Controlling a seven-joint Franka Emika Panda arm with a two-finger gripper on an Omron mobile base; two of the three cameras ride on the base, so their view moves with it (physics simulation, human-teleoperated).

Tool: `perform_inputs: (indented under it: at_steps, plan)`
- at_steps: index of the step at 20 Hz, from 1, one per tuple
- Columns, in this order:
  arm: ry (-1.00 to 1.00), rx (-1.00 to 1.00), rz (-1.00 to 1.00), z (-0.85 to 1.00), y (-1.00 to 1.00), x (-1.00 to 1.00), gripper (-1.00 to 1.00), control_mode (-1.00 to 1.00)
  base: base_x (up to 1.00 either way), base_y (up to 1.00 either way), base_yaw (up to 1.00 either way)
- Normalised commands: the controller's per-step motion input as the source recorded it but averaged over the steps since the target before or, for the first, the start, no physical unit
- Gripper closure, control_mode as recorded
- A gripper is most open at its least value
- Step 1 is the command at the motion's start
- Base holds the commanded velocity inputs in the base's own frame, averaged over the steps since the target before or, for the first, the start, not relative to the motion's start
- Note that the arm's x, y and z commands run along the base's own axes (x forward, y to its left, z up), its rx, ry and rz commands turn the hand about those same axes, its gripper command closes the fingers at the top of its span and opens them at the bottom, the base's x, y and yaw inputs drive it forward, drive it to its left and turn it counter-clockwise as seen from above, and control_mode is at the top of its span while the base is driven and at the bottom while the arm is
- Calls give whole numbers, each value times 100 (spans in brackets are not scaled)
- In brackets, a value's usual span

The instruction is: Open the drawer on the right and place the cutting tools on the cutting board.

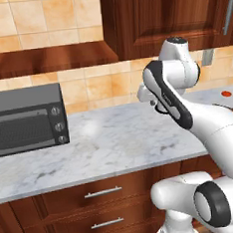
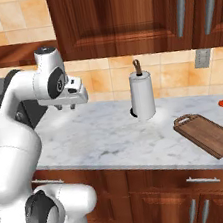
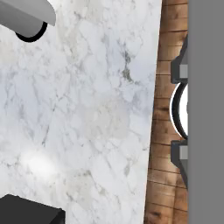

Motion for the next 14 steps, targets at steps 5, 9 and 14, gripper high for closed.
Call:
perform_inputs:
  at_steps: [5, 9, 14]
  plan:
    - [-1, 9, -8, -25, -49, -55, -100, -100, 0, 0, 0]
    - [-11, 21, -16, -53, -99, -100, -100, -100, 0, 0, 0]
    - [-12, 27, -24, -54, -100, -100, -100, -100, 0, 0, 0]
